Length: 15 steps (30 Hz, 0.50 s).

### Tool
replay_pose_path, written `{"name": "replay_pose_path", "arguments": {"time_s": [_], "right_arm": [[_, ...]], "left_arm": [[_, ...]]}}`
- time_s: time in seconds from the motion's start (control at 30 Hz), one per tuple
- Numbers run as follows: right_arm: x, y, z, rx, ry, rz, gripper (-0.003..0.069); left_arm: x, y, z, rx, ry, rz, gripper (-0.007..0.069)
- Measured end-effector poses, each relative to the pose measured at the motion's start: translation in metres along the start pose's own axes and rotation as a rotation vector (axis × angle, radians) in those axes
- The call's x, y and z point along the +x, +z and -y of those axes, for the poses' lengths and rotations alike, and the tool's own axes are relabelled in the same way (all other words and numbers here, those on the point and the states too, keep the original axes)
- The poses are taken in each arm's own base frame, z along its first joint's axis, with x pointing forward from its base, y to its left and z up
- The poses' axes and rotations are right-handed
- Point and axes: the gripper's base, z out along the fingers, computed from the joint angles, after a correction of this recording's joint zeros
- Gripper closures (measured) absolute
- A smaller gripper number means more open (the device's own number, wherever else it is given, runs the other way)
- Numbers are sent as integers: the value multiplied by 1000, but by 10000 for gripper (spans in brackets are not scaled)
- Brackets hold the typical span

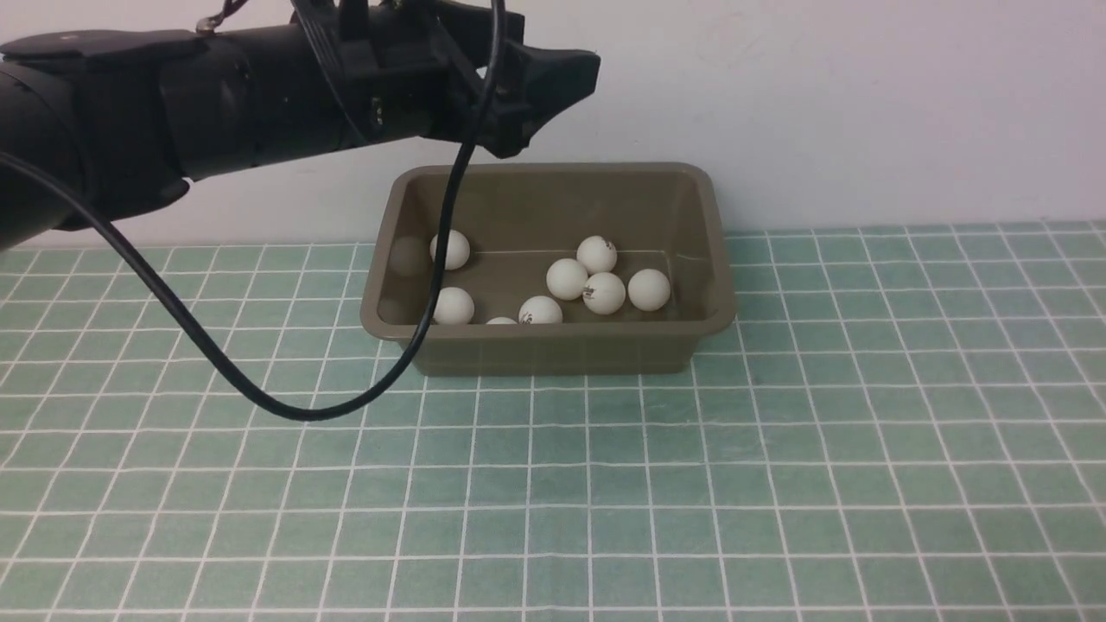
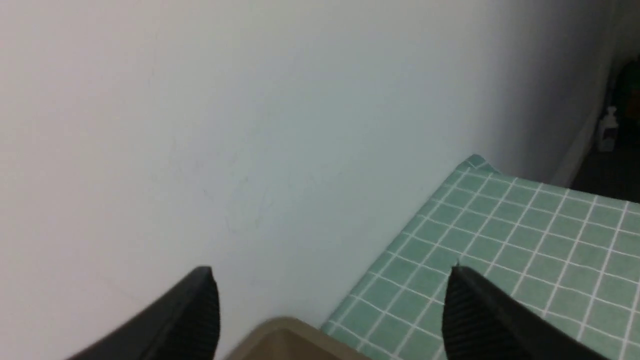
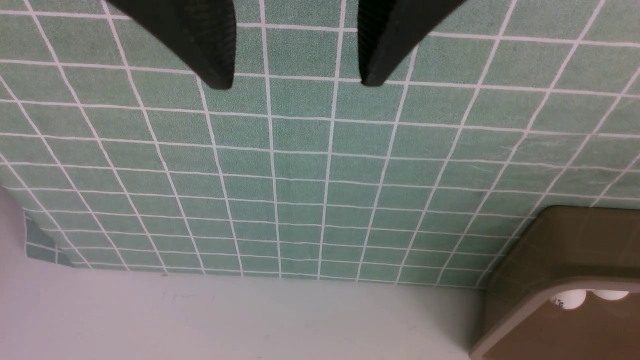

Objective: Put the table tennis balls in the box on the green coffee tablecloth.

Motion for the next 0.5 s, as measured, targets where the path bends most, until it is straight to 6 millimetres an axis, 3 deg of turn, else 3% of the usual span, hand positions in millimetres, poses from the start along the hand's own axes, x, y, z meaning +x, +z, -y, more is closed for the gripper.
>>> {"name": "replay_pose_path", "arguments": {"time_s": [0.33,0.5], "right_arm": [[0,0,0,0,0,1,342],[0,0,0,0,0,1,342]], "left_arm": [[-69,-30,7,-33,162,173,83],[-82,-40,12,-39,180,205,83]]}}
